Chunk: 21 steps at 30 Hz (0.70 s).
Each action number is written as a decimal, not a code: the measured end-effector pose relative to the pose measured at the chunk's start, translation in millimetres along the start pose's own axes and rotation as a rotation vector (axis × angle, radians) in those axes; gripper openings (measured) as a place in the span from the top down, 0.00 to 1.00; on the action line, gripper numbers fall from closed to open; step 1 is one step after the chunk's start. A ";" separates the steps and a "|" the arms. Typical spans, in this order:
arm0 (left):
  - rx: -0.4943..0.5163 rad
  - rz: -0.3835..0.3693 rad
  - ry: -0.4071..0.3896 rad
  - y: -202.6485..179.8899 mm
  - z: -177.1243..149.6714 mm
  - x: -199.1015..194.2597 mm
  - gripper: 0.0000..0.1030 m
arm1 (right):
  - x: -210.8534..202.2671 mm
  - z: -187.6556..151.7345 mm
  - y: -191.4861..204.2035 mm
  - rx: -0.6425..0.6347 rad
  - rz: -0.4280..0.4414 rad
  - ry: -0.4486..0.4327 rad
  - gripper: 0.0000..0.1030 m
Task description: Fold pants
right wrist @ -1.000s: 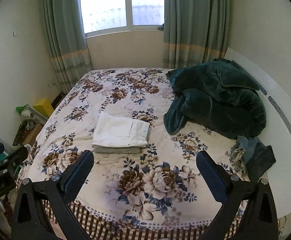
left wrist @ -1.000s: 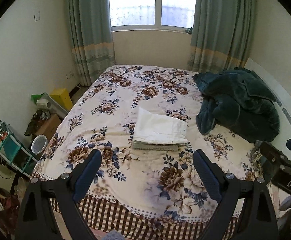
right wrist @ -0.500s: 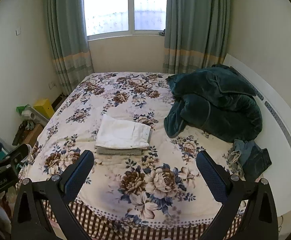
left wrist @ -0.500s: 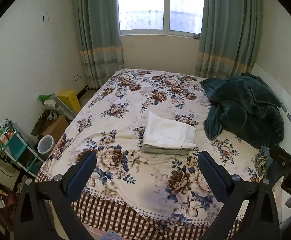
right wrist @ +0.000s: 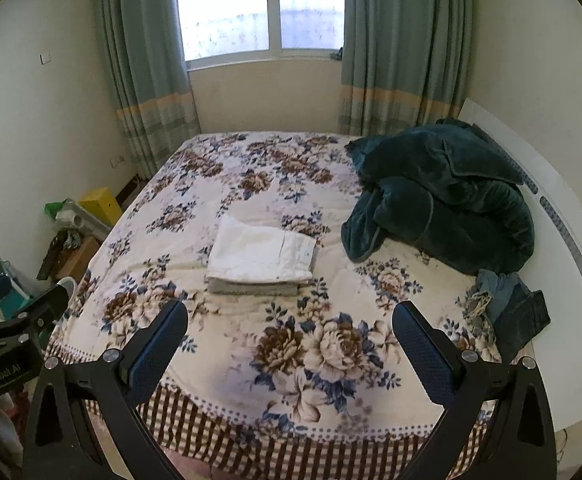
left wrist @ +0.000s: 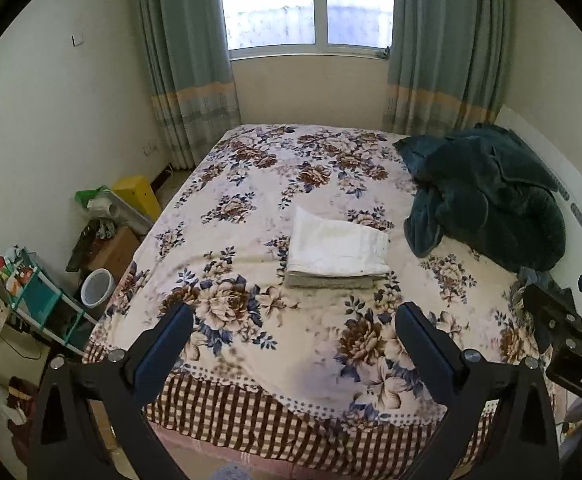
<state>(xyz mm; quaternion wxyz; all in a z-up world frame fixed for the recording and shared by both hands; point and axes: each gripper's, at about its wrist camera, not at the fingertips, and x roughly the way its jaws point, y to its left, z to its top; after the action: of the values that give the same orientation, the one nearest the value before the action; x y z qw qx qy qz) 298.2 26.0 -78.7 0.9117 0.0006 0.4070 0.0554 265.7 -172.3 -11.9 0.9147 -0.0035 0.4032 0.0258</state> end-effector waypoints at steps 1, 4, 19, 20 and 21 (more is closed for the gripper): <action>0.003 0.002 0.000 -1.0 0.4 -1.4 0.00 | -1.1 0.9 -0.1 0.000 -0.001 0.004 0.00; 0.006 0.002 -0.006 -2.7 0.1 -4.6 0.00 | -2.4 0.5 -0.2 0.002 0.000 0.005 0.00; -0.009 0.026 -0.032 -3.8 1.0 -16.6 0.00 | -12.8 -1.1 -0.4 -0.004 -0.005 0.012 0.00; -0.007 0.026 -0.032 -3.4 1.3 -16.3 0.00 | -13.8 -1.3 0.8 -0.007 -0.005 0.013 0.00; -0.009 0.027 -0.035 -2.8 1.4 -17.4 0.00 | -13.4 -1.3 0.8 -0.008 -0.005 0.014 0.00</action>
<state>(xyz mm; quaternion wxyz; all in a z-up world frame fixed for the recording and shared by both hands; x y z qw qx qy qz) 288.0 21.5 -65.1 0.9178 0.0032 0.3909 0.0695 255.7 -172.1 -2.8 0.9120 -0.0083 0.4094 0.0251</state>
